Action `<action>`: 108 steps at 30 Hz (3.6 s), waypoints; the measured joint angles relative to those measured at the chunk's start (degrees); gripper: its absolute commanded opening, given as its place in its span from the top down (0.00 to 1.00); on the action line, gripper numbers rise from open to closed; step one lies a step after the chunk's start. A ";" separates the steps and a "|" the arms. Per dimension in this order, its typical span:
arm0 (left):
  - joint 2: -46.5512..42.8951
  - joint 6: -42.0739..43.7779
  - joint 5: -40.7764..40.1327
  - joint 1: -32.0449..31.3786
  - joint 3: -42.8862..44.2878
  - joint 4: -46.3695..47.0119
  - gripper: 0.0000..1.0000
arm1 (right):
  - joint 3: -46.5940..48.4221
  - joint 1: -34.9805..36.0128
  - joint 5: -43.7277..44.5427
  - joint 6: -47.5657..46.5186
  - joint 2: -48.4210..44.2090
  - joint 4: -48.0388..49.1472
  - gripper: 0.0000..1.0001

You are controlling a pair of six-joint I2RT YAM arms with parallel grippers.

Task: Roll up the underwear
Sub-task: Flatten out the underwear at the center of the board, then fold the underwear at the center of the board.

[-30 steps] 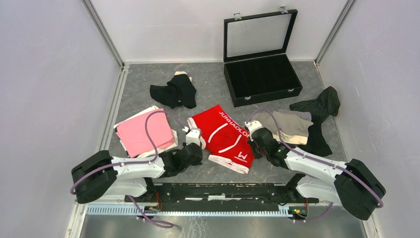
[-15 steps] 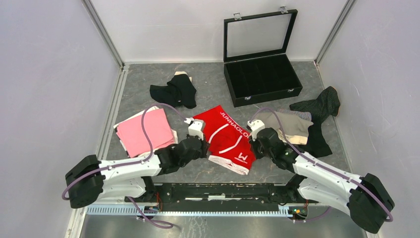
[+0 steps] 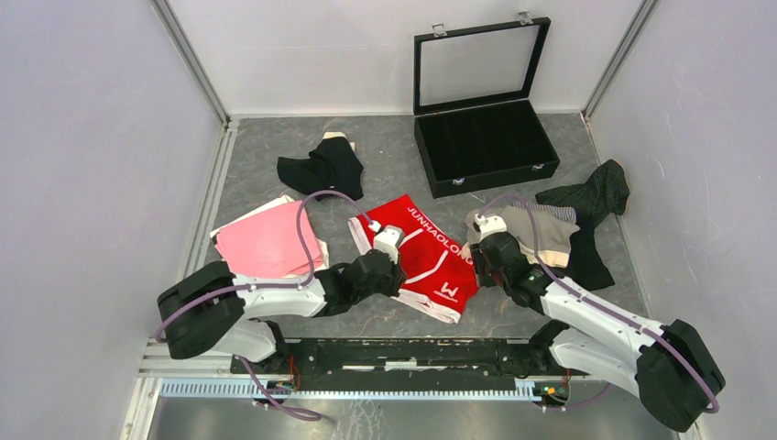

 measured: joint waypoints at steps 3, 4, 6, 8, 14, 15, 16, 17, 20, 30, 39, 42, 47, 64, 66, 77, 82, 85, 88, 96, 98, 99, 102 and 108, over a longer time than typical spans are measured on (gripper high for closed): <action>2.21 0.04 1.64 0.00 0.00 1.18 0.98 | 0.00 -0.28 0.00 0.33 -0.20 0.13 0.60; 2.62 0.04 1.86 0.00 0.00 1.16 0.98 | 0.00 -0.33 0.02 0.39 -0.35 0.13 0.59; 3.02 -0.35 1.75 0.00 -0.35 0.90 0.98 | -0.07 -0.33 0.24 0.59 -0.81 0.11 0.55; 2.80 -1.25 1.07 -0.02 -1.33 0.70 0.98 | -0.33 -0.33 0.74 0.90 -1.60 0.11 0.51; -3.32 -5.07 -3.78 0.00 -7.02 -4.22 0.98 | -1.16 -0.46 1.68 1.77 -3.56 0.09 0.42; -4.55 -5.42 -4.61 0.00 -7.58 -5.31 0.98 | -1.20 -0.46 1.68 1.90 -3.54 0.11 0.41; -5.97 -5.84 -5.68 -0.02 -8.09 -6.75 0.98 | -1.40 -0.50 1.64 2.12 -3.48 0.20 0.40; -7.04 -6.10 -6.34 0.00 -8.41 -7.91 0.98 | -1.62 -0.50 1.53 2.36 -3.45 0.33 0.39; -10.36 -6.14 -8.63 0.00 -8.83 -12.48 0.96 | -2.43 -0.63 0.15 3.10 -2.99 1.18 0.36; -17.79 -2.45 -7.34 -0.02 -2.75 -18.51 0.46 | -5.03 -0.72 -7.45 7.26 -4.31 1.73 0.33; -18.91 1.62 -5.11 -0.76 1.81 -18.03 0.14 | -4.96 -0.72 -10.16 11.56 -5.09 -1.70 0.41; -18.71 2.62 -4.31 -1.14 2.08 -18.40 0.14 | -4.68 -0.83 -10.88 12.09 -4.33 -1.57 0.47; -15.61 4.35 -4.33 -6.99 5.03 -18.40 0.16 | -4.61 -0.83 -12.44 12.37 -3.56 -1.16 0.52; 0.09 5.75 -5.75 -19.19 9.75 -18.12 0.17 | -4.09 -0.85 -15.72 10.56 -2.36 -1.40 0.66; 2.40 5.75 -5.73 -19.69 10.97 -17.70 0.17 | -4.11 -0.85 -15.13 10.56 -2.36 -1.64 0.69; 10.23 5.75 -5.79 -21.49 13.81 -17.35 0.22 | -4.57 -0.85 -13.16 10.62 -2.51 -1.73 0.90; 12.20 5.75 -6.01 -22.93 15.28 -18.88 0.26 | -4.83 -0.85 -13.11 10.60 -2.75 -1.42 0.91; 13.07 5.75 -6.38 -24.02 16.02 -19.96 0.29 | -4.92 -0.85 -13.11 10.62 -2.75 -1.16 0.92; 14.14 5.75 -7.23 -24.98 16.65 -21.51 0.34 | -4.96 -0.85 -13.11 10.62 -2.73 -1.09 0.93; 16.35 5.75 -10.19 -26.21 18.75 -25.42 0.48 | -5.16 -0.85 -13.09 10.62 -2.84 -0.70 0.95; 16.83 5.75 -10.34 -26.36 19.21 -26.12 0.58 | -5.27 -0.85 -13.03 10.62 -2.97 -0.68 0.95; 16.98 5.75 -10.34 -26.49 19.41 -26.32 0.63 | -5.29 -0.85 -13.00 10.64 -3.08 -0.66 0.96; 17.11 5.77 -10.29 -27.08 19.61 -26.71 0.78 | -5.35 -0.85 -12.79 10.64 -3.23 -0.70 0.98; 16.70 5.77 -11.32 -27.41 19.71 -27.50 0.98 | -5.40 -0.83 -12.50 10.58 -4.11 -1.55 1.00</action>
